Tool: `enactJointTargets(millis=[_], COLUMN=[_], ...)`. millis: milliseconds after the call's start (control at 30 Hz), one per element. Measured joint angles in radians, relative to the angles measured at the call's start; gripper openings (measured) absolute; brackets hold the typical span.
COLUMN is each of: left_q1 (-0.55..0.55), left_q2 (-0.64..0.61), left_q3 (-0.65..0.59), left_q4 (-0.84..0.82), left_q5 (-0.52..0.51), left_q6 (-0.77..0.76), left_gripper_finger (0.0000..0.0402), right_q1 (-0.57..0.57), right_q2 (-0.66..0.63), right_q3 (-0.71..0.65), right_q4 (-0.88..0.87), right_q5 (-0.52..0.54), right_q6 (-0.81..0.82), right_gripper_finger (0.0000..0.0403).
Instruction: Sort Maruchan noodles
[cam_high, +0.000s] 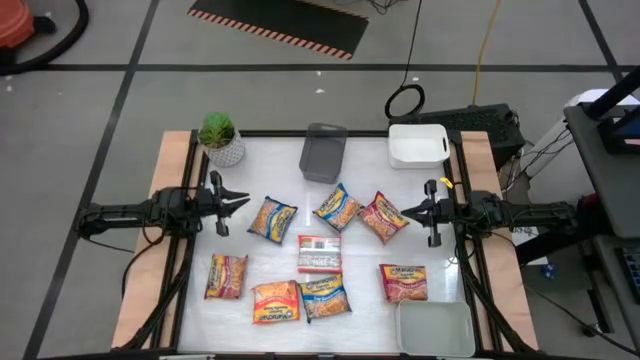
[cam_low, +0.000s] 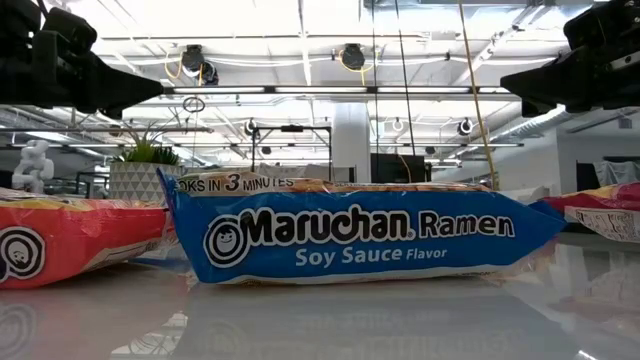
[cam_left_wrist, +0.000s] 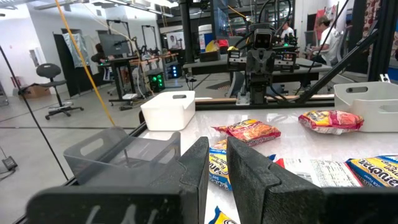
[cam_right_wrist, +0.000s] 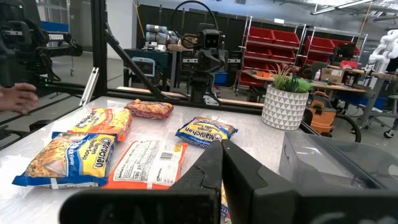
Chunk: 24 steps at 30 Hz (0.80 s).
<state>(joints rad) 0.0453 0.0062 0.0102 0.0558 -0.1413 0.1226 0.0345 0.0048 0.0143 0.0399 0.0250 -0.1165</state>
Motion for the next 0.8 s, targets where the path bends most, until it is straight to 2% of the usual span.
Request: enactJointTargets(millis=[800], left_q1=[0.000], left_q2=[0.000], left_q3=[0.000], left_q4=[0.000], left_q5=[0.000], left_q6=[-0.032], left_gripper_finger=[0.0065], right_q1=[0.000], right_q2=[0.000], right_q3=[0.000], right_q4=[0.000], right_q5=[0.000], right_q6=[0.000], right_gripper_finger=[0.0000])
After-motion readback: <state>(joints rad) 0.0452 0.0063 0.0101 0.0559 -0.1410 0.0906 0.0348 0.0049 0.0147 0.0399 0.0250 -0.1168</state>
